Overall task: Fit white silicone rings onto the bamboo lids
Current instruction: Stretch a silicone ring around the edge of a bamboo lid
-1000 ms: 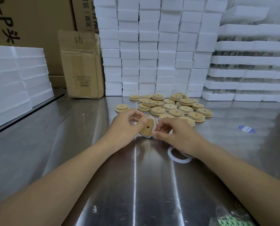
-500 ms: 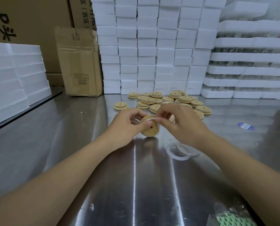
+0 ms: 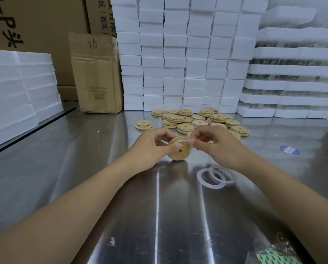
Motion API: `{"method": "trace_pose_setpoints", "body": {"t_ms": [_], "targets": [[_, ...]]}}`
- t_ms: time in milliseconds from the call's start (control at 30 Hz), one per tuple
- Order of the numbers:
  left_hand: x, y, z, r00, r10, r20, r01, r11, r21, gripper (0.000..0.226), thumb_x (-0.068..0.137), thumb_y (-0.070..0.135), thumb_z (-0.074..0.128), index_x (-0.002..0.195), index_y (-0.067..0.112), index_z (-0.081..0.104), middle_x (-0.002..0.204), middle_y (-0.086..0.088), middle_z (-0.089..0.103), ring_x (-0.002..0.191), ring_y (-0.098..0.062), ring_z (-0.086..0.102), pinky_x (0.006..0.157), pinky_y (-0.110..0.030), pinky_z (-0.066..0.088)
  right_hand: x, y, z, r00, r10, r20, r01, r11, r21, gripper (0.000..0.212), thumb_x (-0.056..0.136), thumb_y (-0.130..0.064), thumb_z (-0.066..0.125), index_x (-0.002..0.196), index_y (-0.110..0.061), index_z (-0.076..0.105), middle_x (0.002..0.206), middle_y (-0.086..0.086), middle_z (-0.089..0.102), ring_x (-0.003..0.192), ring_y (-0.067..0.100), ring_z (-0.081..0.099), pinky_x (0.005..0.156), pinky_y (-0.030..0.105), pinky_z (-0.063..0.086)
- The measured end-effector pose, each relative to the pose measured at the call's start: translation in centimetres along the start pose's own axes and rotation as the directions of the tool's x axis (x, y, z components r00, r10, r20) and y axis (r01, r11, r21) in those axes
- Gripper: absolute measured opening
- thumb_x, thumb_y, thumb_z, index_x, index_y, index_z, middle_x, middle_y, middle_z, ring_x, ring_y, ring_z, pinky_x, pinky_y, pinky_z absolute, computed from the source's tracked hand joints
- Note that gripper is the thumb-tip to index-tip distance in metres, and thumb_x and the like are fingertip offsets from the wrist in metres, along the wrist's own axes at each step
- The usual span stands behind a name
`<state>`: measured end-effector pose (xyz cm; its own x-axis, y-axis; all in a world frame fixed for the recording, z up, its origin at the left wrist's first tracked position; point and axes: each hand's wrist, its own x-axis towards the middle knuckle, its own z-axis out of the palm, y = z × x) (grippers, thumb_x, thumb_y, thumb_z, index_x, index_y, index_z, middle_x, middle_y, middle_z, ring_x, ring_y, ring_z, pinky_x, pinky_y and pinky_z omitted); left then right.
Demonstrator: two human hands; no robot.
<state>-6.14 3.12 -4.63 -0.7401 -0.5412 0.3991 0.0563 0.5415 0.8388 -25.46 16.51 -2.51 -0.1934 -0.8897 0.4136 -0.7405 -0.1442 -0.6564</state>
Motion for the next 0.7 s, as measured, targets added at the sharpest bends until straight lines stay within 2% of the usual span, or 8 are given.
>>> {"method": "trace_pose_setpoints", "body": {"t_ms": [67, 100, 200, 367, 433, 533, 633, 700], "targets": [[-0.2, 0.0, -0.1, 1.000, -0.013, -0.011, 0.013, 1.000, -0.004, 0.009, 0.095, 0.021, 0.081, 0.101, 0.015, 0.079, 0.093, 0.006, 0.081, 0.081, -0.004, 0.072, 0.067, -0.012, 0.051, -0.2, -0.1, 0.1, 1.000, 0.007, 0.024, -0.007, 1.000, 0.009, 0.012, 0.099, -0.019, 0.074, 0.088, -0.014, 0.073, 0.087, 0.014, 0.071, 0.076, 0.023, 0.060, 0.082, 0.045, 0.053], [-0.2, 0.0, -0.1, 1.000, -0.024, -0.016, 0.024, 1.000, -0.004, 0.009, 0.096, 0.024, 0.080, 0.100, 0.016, 0.079, 0.091, 0.007, 0.081, 0.079, -0.002, 0.071, 0.064, -0.011, 0.049, -0.3, -0.2, 0.2, 0.999, 0.016, 0.042, -0.017, 1.000, 0.003, 0.012, 0.099, -0.021, 0.074, 0.089, -0.013, 0.074, 0.088, 0.014, 0.072, 0.077, 0.024, 0.060, 0.081, 0.044, 0.053], [-0.3, -0.1, -0.4, 0.999, -0.044, -0.029, 0.044, 0.999, 0.002, 0.010, 0.099, 0.030, 0.075, 0.097, 0.022, 0.080, 0.090, 0.006, 0.080, 0.079, -0.007, 0.068, 0.061, -0.015, 0.050, -0.6, -0.4, 0.6, 0.996, 0.039, 0.079, -0.037, 0.999, -0.021, 0.012, 0.100, -0.023, 0.073, 0.091, -0.014, 0.074, 0.090, 0.011, 0.073, 0.088, 0.029, 0.065, 0.083, 0.040, 0.053], [-0.1, -0.1, -0.2, 0.997, -0.067, -0.027, 0.067, 0.998, -0.018, 0.012, 0.102, 0.027, 0.072, 0.092, 0.026, 0.078, 0.086, 0.011, 0.078, 0.078, -0.005, 0.064, 0.060, -0.015, 0.048, -0.6, -0.9, 1.0, 0.997, 0.044, 0.069, -0.041, 0.998, -0.047, 0.017, 0.102, -0.023, 0.069, 0.088, -0.015, 0.073, 0.086, 0.011, 0.072, 0.085, 0.029, 0.064, 0.079, 0.040, 0.052], [0.0, -0.1, -0.2, 0.998, -0.065, -0.022, 0.065, 0.998, -0.025, 0.011, 0.103, 0.026, 0.071, 0.093, 0.025, 0.077, 0.084, 0.013, 0.076, 0.076, -0.004, 0.063, 0.060, -0.015, 0.048, -0.5, -1.1, 0.9, 0.995, 0.082, 0.054, -0.082, 0.997, 0.005, 0.017, 0.101, -0.019, 0.069, 0.086, -0.012, 0.073, 0.080, 0.008, 0.069, 0.078, 0.024, 0.061, 0.075, 0.031, 0.049], [-0.1, 0.1, -0.2, 0.998, -0.063, -0.006, 0.063, 0.998, -0.030, 0.009, 0.103, 0.028, 0.070, 0.097, 0.025, 0.077, 0.088, 0.014, 0.077, 0.080, -0.003, 0.065, 0.063, -0.015, 0.050, -0.4, -1.3, 0.3, 0.987, 0.145, 0.065, -0.152, 0.981, 0.120, 0.021, 0.098, -0.008, 0.067, 0.078, -0.012, 0.070, 0.075, 0.002, 0.064, 0.070, 0.007, 0.057, 0.067, 0.015, 0.042], [-0.1, 0.3, -0.1, 0.998, -0.068, 0.016, 0.069, 0.997, -0.034, 0.010, 0.104, 0.027, 0.069, 0.099, 0.023, 0.077, 0.094, 0.006, 0.078, 0.085, -0.006, 0.066, 0.064, -0.017, 0.050, -0.5, -1.1, -0.2, 0.975, 0.197, 0.105, -0.213, 0.962, 0.173, 0.023, 0.096, -0.008, 0.065, 0.075, -0.017, 0.069, 0.076, -0.002, 0.066, 0.072, 0.005, 0.059, 0.073, 0.026, 0.042], [-0.2, 0.4, -0.1, 0.997, -0.076, 0.009, 0.076, 0.996, -0.037, 0.010, 0.104, 0.025, 0.069, 0.100, 0.021, 0.077, 0.097, 0.003, 0.080, 0.086, -0.007, 0.066, 0.064, -0.017, 0.050, -0.5, -0.9, -0.2, 0.976, 0.191, 0.101, -0.206, 0.962, 0.176, 0.020, 0.099, -0.013, 0.068, 0.078, -0.014, 0.071, 0.075, -0.002, 0.066, 0.071, 0.005, 0.060, 0.073, 0.023, 0.043]]}}
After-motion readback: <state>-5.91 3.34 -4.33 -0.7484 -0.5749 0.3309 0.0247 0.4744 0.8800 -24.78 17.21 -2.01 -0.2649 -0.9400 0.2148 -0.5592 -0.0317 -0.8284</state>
